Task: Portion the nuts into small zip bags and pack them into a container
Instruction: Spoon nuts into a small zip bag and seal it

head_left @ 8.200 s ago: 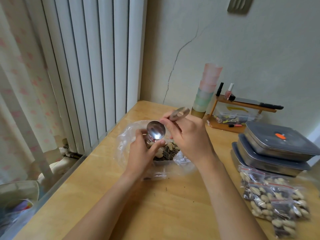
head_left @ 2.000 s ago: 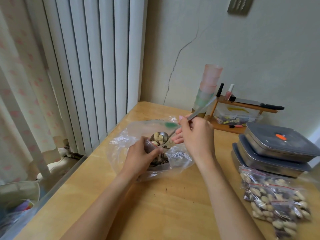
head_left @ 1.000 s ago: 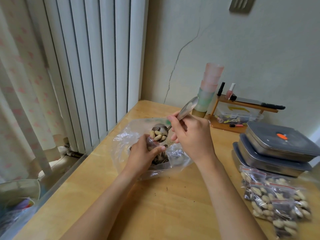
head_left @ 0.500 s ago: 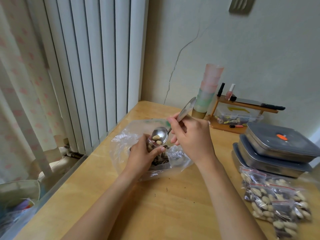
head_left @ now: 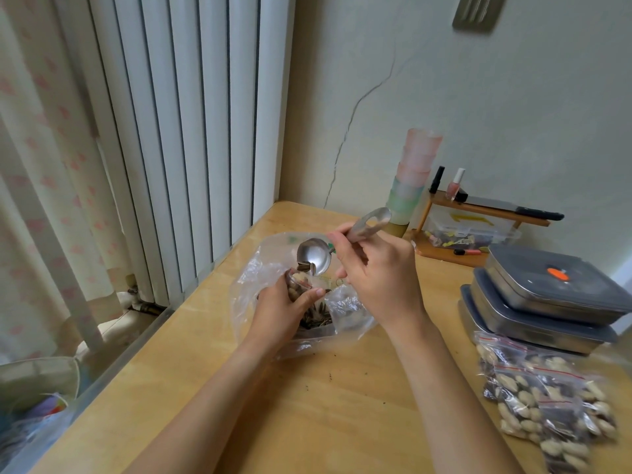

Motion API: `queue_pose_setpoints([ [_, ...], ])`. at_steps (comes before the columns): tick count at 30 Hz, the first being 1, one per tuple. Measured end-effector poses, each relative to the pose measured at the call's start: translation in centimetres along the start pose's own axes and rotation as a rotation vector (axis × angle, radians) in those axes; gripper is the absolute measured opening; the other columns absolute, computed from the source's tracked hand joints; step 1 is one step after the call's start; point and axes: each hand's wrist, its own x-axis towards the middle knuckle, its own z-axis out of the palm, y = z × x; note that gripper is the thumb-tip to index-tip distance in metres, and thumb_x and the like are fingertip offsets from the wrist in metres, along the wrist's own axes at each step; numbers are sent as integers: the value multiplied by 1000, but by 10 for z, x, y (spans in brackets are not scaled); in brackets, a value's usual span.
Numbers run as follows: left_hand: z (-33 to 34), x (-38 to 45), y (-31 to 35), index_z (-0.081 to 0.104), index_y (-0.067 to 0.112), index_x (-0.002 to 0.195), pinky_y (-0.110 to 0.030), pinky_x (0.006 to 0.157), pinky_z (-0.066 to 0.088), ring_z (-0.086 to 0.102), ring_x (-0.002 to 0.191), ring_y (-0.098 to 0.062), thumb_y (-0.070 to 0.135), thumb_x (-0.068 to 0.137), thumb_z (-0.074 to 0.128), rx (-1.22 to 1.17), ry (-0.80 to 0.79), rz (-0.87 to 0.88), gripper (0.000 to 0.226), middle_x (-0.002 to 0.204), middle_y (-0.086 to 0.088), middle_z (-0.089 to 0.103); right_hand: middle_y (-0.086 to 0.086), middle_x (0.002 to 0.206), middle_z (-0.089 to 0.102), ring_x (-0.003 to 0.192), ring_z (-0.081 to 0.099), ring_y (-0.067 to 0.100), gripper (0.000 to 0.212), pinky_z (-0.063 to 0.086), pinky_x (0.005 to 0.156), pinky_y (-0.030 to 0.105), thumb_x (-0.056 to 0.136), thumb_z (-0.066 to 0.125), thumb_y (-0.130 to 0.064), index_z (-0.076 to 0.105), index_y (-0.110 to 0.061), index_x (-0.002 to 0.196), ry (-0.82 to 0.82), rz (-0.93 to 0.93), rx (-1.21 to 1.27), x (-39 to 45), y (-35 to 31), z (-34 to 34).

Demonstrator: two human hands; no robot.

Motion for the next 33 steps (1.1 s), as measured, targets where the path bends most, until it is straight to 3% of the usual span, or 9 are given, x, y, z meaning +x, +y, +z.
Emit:
queue_pose_setpoints([
  [4,-1,-1,0,49,42,94,-25,81,52,63,89,4,41,86,78,-7,16,10,29,91,18,67,-1,61,64,51,64,12,14,54,53,37,100,67,-16,74,-6,92,-65,63,54,-1,0,0],
  [8,0,-1,0,51,39,94,-26,76,50,63,88,3,41,85,79,-20,28,6,29,90,17,67,-2,62,65,50,66,6,14,56,53,34,101,67,-18,74,-10,92,-145,181,149,-1,-1,-2],
  [11,1,1,-2,53,35,97,-26,73,47,64,88,-2,43,85,78,-5,26,-1,29,90,16,67,-2,58,65,50,65,9,16,56,56,33,101,66,-17,74,-9,91,-103,172,89,0,-1,-4],
  [16,0,0,-4,53,36,90,-30,78,53,63,81,8,41,85,79,35,43,12,26,84,17,69,-5,52,63,50,65,5,30,55,57,29,106,58,-23,69,-8,81,9,341,-79,0,5,-5],
  [22,0,2,-3,50,34,91,-43,81,55,65,85,-13,45,84,79,100,53,21,32,84,12,67,-7,47,62,45,63,3,40,58,61,31,107,52,-26,68,-10,74,45,543,-87,-5,14,-5],
  [27,1,0,-1,46,39,86,-28,70,47,58,81,6,42,84,80,108,36,34,34,82,20,64,-5,49,63,48,65,3,37,58,61,29,107,54,-25,69,-11,77,2,473,-6,-2,4,-5],
  [33,1,0,0,48,41,90,-17,64,38,59,80,6,41,84,80,72,32,49,32,81,19,65,0,61,62,52,63,19,23,52,54,39,103,59,-24,71,-9,90,-144,138,26,3,-8,0],
])
